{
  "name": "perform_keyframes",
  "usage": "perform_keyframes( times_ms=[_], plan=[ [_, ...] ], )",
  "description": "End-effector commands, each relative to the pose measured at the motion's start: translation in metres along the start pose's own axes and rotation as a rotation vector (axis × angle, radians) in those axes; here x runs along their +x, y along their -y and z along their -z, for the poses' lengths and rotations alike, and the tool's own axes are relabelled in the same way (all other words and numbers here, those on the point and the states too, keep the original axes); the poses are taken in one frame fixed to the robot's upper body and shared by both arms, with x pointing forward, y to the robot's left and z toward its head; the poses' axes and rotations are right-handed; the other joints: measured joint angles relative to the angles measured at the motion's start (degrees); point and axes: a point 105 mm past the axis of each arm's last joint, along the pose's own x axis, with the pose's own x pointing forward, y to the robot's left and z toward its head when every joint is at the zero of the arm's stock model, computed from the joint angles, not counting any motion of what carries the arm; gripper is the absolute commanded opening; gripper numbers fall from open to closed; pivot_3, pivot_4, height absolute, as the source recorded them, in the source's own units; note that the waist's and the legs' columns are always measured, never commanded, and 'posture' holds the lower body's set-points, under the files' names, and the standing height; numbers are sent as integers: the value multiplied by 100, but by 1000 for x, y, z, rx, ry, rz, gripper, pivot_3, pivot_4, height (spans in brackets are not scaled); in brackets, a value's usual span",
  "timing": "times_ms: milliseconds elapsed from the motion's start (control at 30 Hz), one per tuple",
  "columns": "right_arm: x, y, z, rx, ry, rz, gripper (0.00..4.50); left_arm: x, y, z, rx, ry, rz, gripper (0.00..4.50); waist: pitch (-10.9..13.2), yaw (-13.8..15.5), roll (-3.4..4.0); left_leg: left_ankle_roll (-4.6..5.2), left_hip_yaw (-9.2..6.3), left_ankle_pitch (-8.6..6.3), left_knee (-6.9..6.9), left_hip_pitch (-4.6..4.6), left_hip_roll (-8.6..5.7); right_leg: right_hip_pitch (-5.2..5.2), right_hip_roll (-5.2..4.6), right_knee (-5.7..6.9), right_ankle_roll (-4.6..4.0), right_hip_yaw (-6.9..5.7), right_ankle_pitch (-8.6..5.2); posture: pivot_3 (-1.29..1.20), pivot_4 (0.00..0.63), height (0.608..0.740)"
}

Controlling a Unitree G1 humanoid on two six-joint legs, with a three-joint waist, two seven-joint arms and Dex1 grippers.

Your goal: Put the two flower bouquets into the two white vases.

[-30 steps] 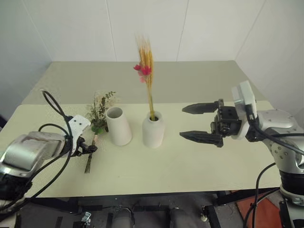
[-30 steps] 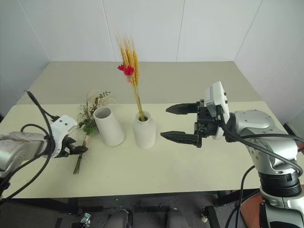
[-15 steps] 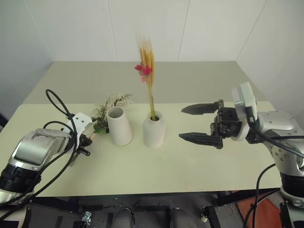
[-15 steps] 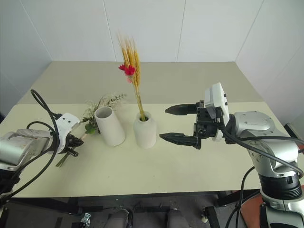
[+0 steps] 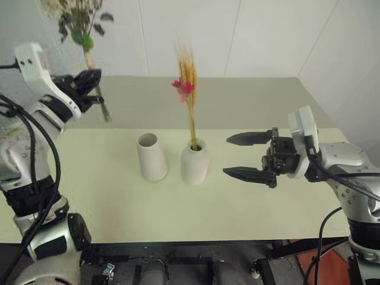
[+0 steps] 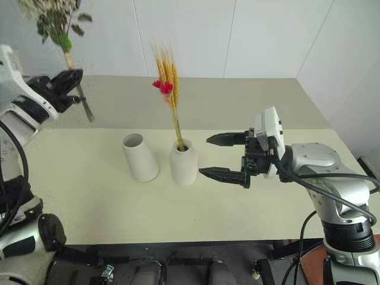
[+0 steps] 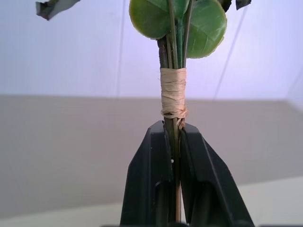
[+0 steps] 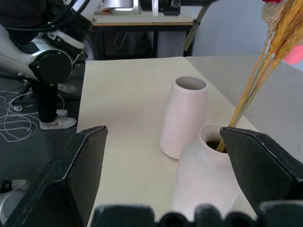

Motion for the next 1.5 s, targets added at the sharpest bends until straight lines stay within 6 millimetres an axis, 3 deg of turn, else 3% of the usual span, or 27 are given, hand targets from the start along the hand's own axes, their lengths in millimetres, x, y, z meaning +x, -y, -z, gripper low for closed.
perform_keyframes(
  times_ms=[33,133,300,933,1200,1500],
  plan=[
    [-3,-3,-12,-63,32,18,4500,0,29,-15,-51,44,186,27,0,-12,0,0,0,0,0,2,0,0,0,1,0,1,0,0,150,740],
    [-3,-4,-12,-64,36,27,4500,7,45,-2,-43,-9,282,27,0,-27,0,0,0,0,0,5,0,-1,2,5,0,2,0,0,150,740],
    [-5,-7,-13,-70,36,48,4500,11,54,24,13,-110,336,27,0,-24,0,0,1,0,1,5,-1,0,2,4,0,3,0,0,150,740],
    [-8,-9,-11,-61,31,64,4500,-6,61,80,119,-145,353,27,0,-10,0,0,2,0,2,5,0,1,2,3,0,5,0,0,150,740],
    [-6,-8,-11,-64,32,60,4500,-8,58,80,98,-103,293,27,0,-6,0,0,1,0,3,4,-1,1,2,3,0,5,0,0,150,740],
    [-5,-10,-11,-61,36,54,4500,-15,61,64,-34,53,272,27,0,-6,0,0,1,0,5,4,0,3,2,3,0,5,1,0,150,740]
  ],
)
